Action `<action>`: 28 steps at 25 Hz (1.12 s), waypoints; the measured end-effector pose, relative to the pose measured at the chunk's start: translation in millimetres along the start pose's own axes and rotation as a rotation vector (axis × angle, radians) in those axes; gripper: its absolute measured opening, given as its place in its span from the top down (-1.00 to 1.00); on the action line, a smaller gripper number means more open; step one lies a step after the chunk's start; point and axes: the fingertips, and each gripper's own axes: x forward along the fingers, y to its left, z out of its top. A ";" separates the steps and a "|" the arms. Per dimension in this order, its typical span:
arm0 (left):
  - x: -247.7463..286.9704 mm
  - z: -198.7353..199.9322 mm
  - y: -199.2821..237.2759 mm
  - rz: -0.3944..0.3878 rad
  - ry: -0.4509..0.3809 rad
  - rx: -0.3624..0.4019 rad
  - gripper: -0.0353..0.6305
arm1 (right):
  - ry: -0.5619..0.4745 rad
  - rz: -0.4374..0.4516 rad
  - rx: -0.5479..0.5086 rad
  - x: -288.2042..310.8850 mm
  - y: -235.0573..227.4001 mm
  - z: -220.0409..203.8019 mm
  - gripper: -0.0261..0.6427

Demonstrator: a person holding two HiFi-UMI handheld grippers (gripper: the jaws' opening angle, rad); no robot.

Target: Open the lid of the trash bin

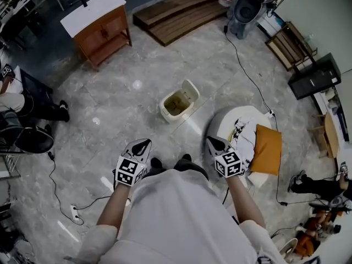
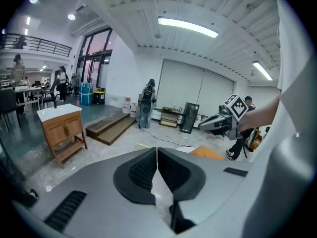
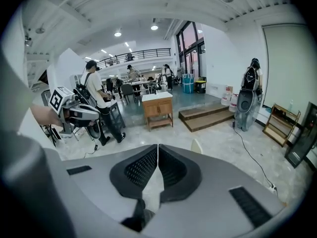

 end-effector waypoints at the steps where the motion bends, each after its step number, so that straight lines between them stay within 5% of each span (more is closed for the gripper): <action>1: 1.7 2.3 -3.9 0.003 -0.006 0.000 0.84 | -0.006 0.001 -0.005 -2.3 -3.5 0.9 0.83; 16: 17.4 25.9 -53.7 0.114 -0.102 -0.107 0.84 | -0.093 0.067 -0.104 -43.0 -46.3 23.0 0.83; 28: 21.2 42.2 -57.4 0.166 -0.145 -0.084 0.84 | -0.139 0.082 -0.141 -50.8 -62.4 27.3 0.83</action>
